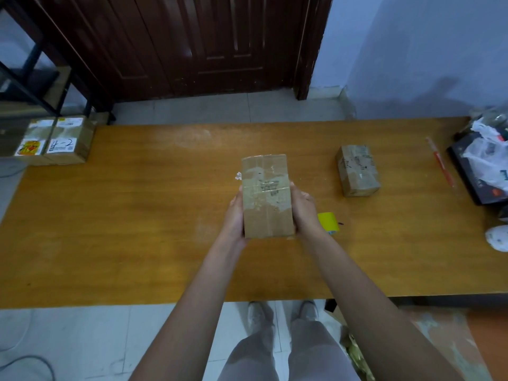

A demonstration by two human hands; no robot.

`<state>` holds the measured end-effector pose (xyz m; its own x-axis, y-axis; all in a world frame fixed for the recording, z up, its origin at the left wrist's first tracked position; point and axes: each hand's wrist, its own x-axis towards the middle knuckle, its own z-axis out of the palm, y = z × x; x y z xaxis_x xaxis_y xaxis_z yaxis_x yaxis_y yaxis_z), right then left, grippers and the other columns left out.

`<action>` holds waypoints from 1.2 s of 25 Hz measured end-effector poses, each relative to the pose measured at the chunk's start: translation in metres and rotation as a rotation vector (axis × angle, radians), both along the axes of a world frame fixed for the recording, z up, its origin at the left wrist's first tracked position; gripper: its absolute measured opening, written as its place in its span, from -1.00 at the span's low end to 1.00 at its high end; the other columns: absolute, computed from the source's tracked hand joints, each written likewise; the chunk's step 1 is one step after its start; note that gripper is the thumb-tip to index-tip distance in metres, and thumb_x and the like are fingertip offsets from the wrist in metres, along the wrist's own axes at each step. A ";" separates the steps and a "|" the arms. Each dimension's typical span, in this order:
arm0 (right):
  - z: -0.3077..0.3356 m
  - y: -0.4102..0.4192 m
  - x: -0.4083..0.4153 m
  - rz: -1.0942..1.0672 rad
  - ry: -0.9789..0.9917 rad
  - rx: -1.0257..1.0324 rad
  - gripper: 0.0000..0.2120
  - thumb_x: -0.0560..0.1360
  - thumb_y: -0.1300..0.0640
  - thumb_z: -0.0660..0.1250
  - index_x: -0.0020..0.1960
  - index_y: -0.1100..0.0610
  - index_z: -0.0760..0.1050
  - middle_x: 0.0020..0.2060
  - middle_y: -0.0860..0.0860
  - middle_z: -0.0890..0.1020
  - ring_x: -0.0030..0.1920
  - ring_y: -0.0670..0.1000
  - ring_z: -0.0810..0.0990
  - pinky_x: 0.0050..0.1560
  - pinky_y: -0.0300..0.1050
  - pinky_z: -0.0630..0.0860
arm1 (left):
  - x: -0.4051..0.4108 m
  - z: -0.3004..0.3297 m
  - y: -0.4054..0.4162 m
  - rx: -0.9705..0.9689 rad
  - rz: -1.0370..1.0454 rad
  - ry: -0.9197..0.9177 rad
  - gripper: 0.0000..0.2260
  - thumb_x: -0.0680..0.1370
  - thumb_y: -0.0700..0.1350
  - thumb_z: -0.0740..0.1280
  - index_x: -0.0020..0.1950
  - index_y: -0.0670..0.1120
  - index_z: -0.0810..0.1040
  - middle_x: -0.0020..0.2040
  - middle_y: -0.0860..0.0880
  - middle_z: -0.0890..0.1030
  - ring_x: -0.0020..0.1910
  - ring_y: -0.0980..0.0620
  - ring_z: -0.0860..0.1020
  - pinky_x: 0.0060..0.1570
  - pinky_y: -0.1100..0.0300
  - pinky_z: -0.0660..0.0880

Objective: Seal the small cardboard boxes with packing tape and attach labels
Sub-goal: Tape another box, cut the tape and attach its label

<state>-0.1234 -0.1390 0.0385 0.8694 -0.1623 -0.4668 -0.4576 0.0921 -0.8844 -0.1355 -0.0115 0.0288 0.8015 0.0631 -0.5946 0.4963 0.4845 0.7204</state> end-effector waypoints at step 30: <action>-0.004 -0.005 -0.013 0.247 -0.320 -0.766 -0.61 0.61 -0.19 0.09 -0.19 0.08 0.43 -0.33 0.09 0.63 -0.31 0.12 0.59 -0.29 -0.01 0.43 | -0.006 0.008 -0.019 0.878 -0.141 -0.340 -0.78 0.67 0.06 0.11 0.09 -0.06 0.42 -0.15 0.08 0.59 -0.17 0.05 0.61 -0.18 0.12 0.51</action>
<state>-0.1368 -0.1436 0.0340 0.9921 -0.1210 -0.0326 -0.1041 -0.6514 -0.7516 -0.1413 -0.0307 0.0367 0.9571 0.2663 -0.1145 0.2060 -0.3468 0.9150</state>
